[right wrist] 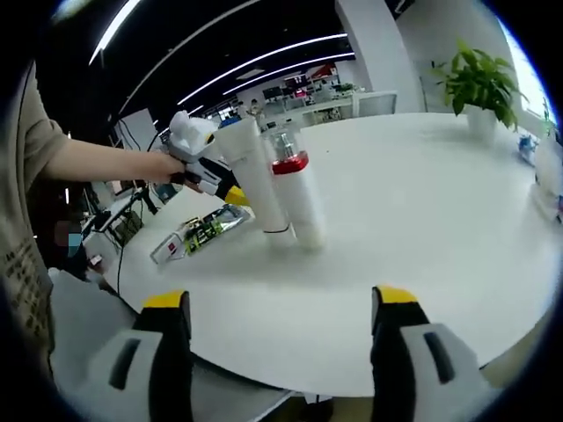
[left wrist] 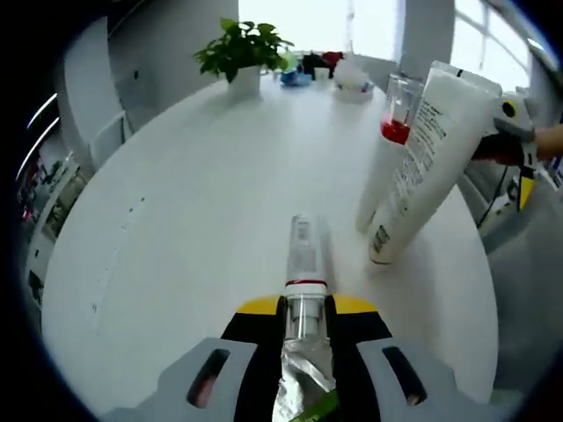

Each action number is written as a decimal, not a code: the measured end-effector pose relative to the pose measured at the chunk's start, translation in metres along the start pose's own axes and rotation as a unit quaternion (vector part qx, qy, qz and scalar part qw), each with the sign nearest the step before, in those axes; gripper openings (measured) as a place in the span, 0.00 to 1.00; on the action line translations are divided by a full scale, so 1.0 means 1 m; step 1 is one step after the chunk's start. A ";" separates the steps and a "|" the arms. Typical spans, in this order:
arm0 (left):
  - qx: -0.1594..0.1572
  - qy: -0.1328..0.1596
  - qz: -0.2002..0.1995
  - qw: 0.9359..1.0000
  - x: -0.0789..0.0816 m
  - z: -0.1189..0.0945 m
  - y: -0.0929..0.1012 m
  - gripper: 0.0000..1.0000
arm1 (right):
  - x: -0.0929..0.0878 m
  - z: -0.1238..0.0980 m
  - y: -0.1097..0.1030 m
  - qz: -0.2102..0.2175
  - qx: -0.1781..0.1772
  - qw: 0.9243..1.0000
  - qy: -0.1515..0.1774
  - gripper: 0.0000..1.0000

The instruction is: Arrange the skincare products in the storage area until every visible bottle or jar stands upright without overlapping.

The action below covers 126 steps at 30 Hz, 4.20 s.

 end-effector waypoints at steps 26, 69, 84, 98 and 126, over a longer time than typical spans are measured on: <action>-0.024 -0.010 0.031 0.999 0.003 -0.077 0.071 0.15 | 0.023 -0.003 -0.045 -0.040 0.076 0.996 0.024 0.75; -0.132 -0.005 0.103 0.986 0.067 -0.129 0.206 0.15 | 0.028 0.036 -0.161 -0.245 0.366 0.897 -0.035 0.20; -0.091 0.155 -0.015 0.984 0.102 -0.133 0.198 0.38 | 0.058 0.019 -0.155 -0.033 0.361 0.931 0.050 0.19; -0.139 0.275 -0.151 0.939 0.125 -0.145 0.210 0.24 | 0.090 -0.012 -0.150 0.069 0.390 0.910 0.124 0.19; -0.046 0.185 -0.011 0.982 0.129 -0.053 0.217 0.16 | 0.063 -0.009 -0.074 -0.110 0.226 0.965 0.074 0.24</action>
Point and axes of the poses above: the point that each gripper's makers call its tool centre point, and the gripper's own axes: z roughly forward along the fingers, y roughly to its right, x roughly out of its top, the point moved 4 cm from there along -z, roughly backward along the fingers, and after that the axes turned 10 degrees about y, right-handed, at the moved point
